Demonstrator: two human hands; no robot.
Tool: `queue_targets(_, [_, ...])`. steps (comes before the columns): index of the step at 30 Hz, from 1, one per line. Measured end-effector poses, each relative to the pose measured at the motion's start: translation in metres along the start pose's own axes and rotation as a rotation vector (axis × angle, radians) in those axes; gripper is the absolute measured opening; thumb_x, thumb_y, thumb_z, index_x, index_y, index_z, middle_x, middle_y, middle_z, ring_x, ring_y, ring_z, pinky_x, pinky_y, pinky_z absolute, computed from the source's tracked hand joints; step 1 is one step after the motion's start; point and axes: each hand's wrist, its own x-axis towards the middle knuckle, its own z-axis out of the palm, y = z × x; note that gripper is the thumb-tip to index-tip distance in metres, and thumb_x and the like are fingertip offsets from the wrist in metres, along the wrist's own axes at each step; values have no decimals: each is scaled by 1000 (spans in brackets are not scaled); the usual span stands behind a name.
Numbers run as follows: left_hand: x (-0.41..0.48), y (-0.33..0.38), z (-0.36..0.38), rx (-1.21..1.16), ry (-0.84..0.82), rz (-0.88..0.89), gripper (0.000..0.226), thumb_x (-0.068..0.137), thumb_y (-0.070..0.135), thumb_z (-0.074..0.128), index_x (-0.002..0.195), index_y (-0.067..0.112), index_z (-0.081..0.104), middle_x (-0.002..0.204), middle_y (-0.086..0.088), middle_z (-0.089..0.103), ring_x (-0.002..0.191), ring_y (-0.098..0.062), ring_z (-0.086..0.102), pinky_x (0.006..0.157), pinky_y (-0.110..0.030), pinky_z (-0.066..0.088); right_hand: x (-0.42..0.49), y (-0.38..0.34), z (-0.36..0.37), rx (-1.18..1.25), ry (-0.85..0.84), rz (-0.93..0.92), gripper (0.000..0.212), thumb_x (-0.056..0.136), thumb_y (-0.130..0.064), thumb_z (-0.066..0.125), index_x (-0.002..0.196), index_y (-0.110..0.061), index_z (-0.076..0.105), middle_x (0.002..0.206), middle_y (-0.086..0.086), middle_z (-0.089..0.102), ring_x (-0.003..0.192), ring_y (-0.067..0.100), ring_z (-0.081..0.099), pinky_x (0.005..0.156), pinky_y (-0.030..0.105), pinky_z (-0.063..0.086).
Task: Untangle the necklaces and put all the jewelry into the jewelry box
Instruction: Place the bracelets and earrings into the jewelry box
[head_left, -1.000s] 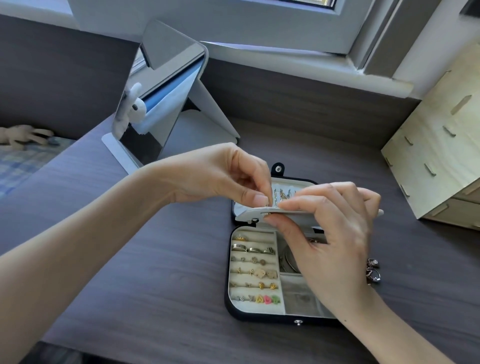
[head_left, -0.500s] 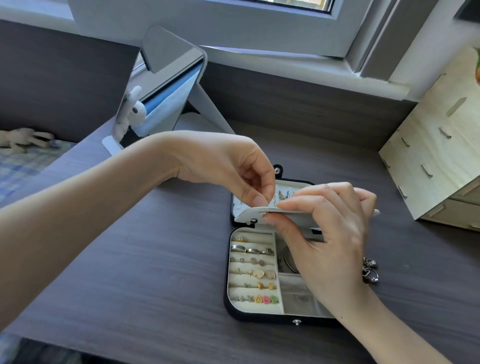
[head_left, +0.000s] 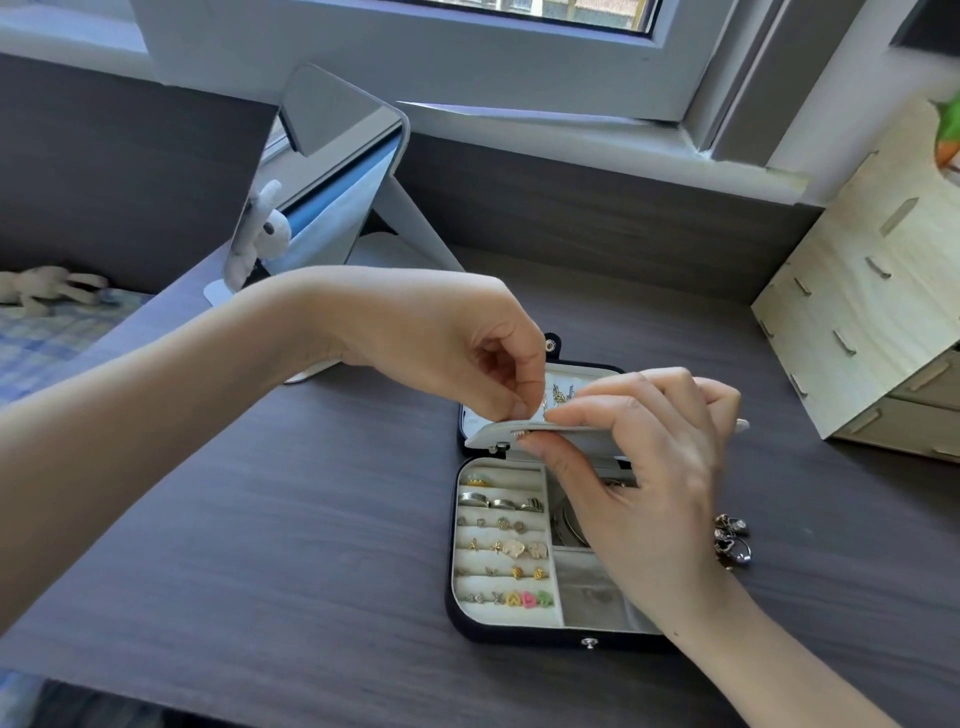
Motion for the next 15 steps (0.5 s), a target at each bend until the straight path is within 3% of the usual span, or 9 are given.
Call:
queue_targets(3, [-3, 5, -2, -41, 7, 38, 4, 85, 27, 68, 83, 24, 69, 82, 5, 67, 74, -14, 62, 74, -34, 52, 1, 0, 0, -5, -1, 15, 18, 81, -39, 72, 86, -26, 60, 85, -12, 66, 85, 9, 55, 81, 33, 27])
queue_targets(6, [-14, 1, 6, -251, 118, 24, 12, 90, 27, 59, 90, 22, 69, 85, 9, 69, 81, -5, 63, 74, -17, 47, 6, 1, 1, -22, -5, 62, 18, 79, -38, 72, 80, -20, 69, 84, -11, 66, 84, 11, 56, 81, 33, 28])
queue_targets(10, [-33, -2, 31, -512, 328, 103, 18, 84, 26, 69, 102, 20, 71, 101, 1, 71, 97, -15, 67, 84, -22, 52, 9, 0, 5, -55, -5, 83, 22, 79, -40, 71, 81, -18, 70, 83, -10, 67, 83, 14, 57, 82, 30, 28])
queue_targets(15, [-28, 2, 59, -384, 681, 47, 17, 74, 22, 71, 90, 26, 71, 88, 7, 73, 82, -8, 69, 75, -20, 54, 12, -1, 5, -61, -12, 90, 21, 83, -36, 67, 88, -15, 70, 87, -6, 67, 89, 11, 54, 82, 28, 30])
